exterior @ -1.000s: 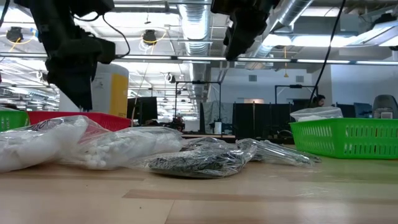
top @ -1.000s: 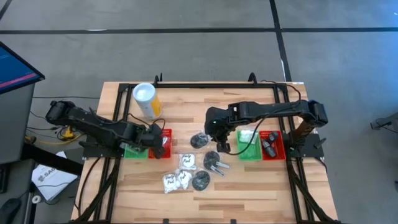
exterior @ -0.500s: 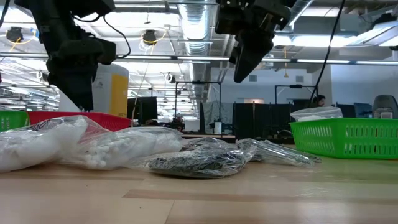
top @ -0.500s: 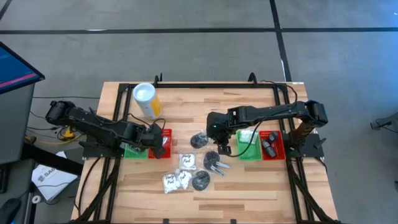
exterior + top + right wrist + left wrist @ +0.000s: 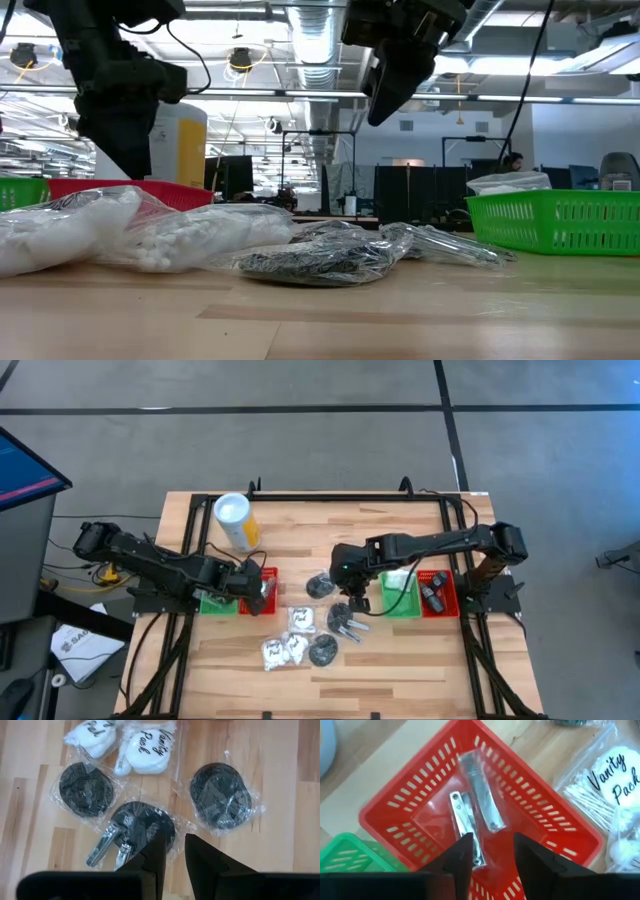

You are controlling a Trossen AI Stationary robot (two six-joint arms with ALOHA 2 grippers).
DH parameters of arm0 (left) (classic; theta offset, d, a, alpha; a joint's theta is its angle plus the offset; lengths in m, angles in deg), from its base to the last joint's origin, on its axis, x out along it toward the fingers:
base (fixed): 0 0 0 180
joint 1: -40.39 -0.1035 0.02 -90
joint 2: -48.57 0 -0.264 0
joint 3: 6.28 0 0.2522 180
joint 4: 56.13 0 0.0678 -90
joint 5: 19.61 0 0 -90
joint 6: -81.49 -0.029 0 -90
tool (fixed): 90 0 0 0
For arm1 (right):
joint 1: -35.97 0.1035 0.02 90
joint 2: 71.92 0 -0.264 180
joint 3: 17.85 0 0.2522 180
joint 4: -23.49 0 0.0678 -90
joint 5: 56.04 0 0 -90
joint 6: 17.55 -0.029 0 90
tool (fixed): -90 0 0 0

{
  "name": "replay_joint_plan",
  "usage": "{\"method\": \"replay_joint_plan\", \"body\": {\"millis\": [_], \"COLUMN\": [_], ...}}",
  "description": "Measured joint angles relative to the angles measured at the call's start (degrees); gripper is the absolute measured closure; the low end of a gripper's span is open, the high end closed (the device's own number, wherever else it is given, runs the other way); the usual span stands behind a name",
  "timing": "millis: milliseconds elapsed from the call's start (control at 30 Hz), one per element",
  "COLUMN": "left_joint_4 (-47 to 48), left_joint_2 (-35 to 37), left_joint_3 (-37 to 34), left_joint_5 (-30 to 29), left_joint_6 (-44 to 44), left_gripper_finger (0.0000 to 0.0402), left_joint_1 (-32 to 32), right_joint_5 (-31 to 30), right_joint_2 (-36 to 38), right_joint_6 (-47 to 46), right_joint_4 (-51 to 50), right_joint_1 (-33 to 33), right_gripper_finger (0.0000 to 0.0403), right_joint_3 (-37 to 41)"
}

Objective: Pick & Place Travel size toiletries
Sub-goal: Put the silver nail cutter into the left red bin

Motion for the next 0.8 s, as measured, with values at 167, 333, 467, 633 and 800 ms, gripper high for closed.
{"method": "replay_joint_plan", "body": {"millis": [167,333,467,633,800], "left_joint_4": [-1.01,-6.72,-13.40,-19.22,-21.73], "left_joint_2": [-0.02,-0.02,-0.02,-0.02,-0.01], "left_joint_3": [-0.01,-0.02,-0.02,-0.02,-0.02], "left_joint_5": [-3.49,-3.64,-3.65,-3.64,-3.65], "left_joint_6": [-1.61,-5.94,-11.15,-15.65,-18.31], "left_gripper_finger": [0.0257,0.0258,0.0256,0.0260,0.0261], "left_joint_1": [0.05,0.07,0.07,0.07,0.07], "right_joint_5": [0.02,0.04,0.07,0.07,0.35], "right_joint_2": [-0.39,-1.86,-3.44,-6.80,-8.85], "right_joint_6": [0.00,-0.88,-1.84,-4.88,-7.48], "right_joint_4": [0.96,1.95,0.98,-0.08,-1.86], "right_joint_1": [0.99,2.83,4.35,5.84,7.75], "right_gripper_finger": [0.0339,0.0339,0.0339,0.0339,0.0339], "right_joint_3": [0.00,-0.13,0.08,-0.08,-0.15]}}
